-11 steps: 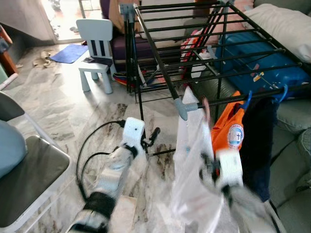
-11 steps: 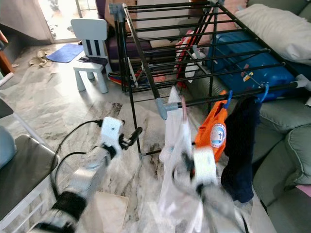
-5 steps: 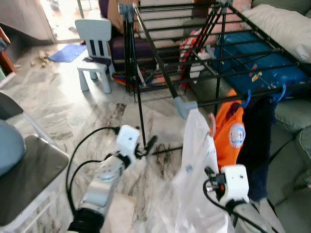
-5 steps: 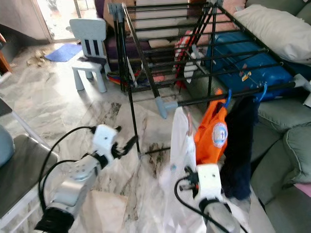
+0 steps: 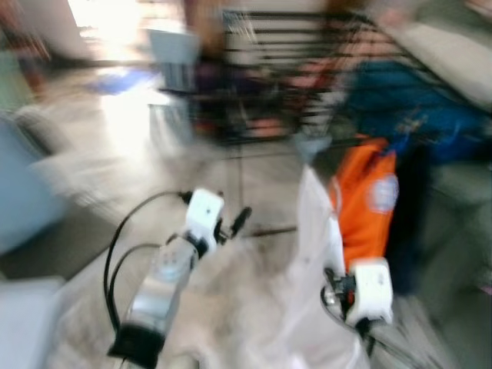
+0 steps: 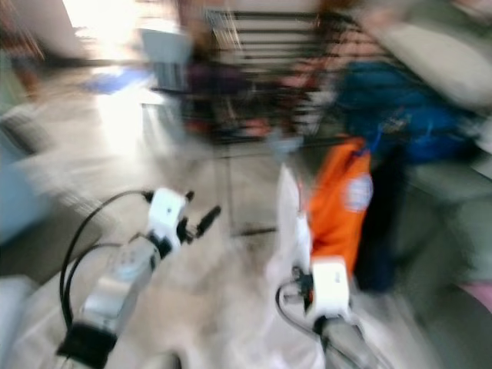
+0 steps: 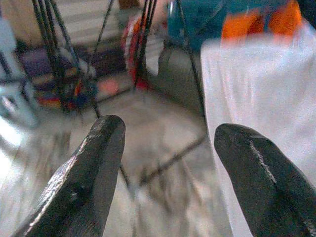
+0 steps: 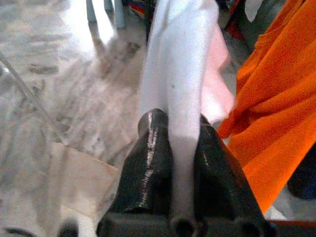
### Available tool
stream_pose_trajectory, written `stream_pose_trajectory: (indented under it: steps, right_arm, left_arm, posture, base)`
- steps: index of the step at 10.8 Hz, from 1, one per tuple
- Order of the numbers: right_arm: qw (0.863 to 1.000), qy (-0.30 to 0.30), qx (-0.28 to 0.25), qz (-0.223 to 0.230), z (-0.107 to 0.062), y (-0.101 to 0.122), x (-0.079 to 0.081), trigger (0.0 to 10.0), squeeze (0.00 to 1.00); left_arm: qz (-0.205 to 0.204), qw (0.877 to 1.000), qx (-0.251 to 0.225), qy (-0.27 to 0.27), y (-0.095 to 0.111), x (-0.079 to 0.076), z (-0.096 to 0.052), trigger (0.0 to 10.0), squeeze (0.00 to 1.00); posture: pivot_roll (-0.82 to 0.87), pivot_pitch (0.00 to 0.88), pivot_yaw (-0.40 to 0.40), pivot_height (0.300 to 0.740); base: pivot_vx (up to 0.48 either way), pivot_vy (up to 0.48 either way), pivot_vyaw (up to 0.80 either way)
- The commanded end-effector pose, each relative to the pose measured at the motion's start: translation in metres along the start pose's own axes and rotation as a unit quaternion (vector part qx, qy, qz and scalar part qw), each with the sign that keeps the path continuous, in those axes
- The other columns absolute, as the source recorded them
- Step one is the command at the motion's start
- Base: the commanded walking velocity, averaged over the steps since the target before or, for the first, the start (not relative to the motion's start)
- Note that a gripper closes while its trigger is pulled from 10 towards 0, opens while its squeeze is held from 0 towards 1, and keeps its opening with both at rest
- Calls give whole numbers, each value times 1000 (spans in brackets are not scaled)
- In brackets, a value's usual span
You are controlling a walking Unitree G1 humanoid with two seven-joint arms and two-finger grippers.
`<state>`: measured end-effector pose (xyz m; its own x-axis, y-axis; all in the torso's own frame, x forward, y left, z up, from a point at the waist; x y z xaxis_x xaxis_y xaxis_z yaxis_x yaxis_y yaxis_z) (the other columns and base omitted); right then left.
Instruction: Hang hanger
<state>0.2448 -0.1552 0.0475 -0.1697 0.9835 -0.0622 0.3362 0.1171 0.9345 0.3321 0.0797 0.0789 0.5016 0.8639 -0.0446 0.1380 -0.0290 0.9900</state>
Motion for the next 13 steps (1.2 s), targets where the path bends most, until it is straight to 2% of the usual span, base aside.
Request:
stream_pose_trajectory:
  steps: [1, 3, 5, 6, 7, 8, 9, 10, 12, 13]
  right_arm:
    - [1000, -2, -17, 18, 1, 9, -1, 10000, 0]
    - [999, 1, -21, 48, 6, 14, -4, 10000, 0]
    - [999, 10, -13, 39, 10, 15, -6, 10000, 0]
    - [999, 11, -2, 36, 11, 13, -6, 10000, 0]
    - [999, 11, 5, 42, 9, 14, -7, 10000, 0]
    - [998, -3, 9, 55, 7, 16, -12, 10000, 0]
    - [997, -26, 34, 70, 1, 9, -21, 10000, 0]
    - [998, -19, 50, 39, -4, 7, -22, 10000, 0]
    - [997, -7, 70, 35, -9, 6, -22, 10000, 0]
    - [995, -14, 79, 51, -10, 3, -23, 10000, 0]
  left_arm:
    - [14, 1000, -12, -23, 11, -8, 6, 10000, 0]
    - [20, 997, -17, -67, 14, -19, 4, 10000, 0]
    - [64, 990, -18, -125, 17, -25, -3, 10000, 0]
    - [88, 987, -28, -132, 17, -32, -2, 10000, 0]
    - [96, 987, -65, -114, 27, -43, 7, 10000, 0]
    - [92, 988, -70, -99, 29, -43, 10, 10000, 0]
    - [72, 993, -65, -62, 29, -29, 10, 10000, 0]
    - [59, 996, -52, -42, 24, -18, 7, 10000, 0]
    - [65, 996, -48, -45, 18, -17, 5, 10000, 0]
    - [65, 996, -46, -44, 16, -16, 5, 10000, 0]
  posture:
    - [19, 0, -31, 740]
    - [50, 0, -52, 740]
    - [72, 0, -71, 740]
    - [53, 0, -53, 740]
    - [30, 0, -34, 740]
    - [23, 0, -27, 740]
    - [22, 0, -20, 740]
    - [23, 0, -13, 740]
    - [39, 0, -27, 740]
    - [39, 0, -27, 740]
  base:
    - [-319, 0, 0]
    - [-141, 0, 0]
    - [0, 0, 0]
    - [0, 0, 0]
    - [0, 0, 0]
    - [0, 0, 0]
    - [0, 0, 0]
    - [0, 0, 0]
    - [0, -122, 0]
    - [0, -259, 0]
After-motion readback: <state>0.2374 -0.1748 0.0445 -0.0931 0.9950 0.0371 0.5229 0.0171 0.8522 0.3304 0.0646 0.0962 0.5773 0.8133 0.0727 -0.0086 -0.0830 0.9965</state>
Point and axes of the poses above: a point about 5 cm out from each wrist's last joint towards the gripper, its own z axis pointing out of the wrist towards the gripper, its own y axis along the axis of the wrist's last joint, x = y × z, the point moved 4 cm from there along z, pointing out of the wrist towards the gripper, and after that the axes turned 6 degrees about -z, right-handed, at the moved point
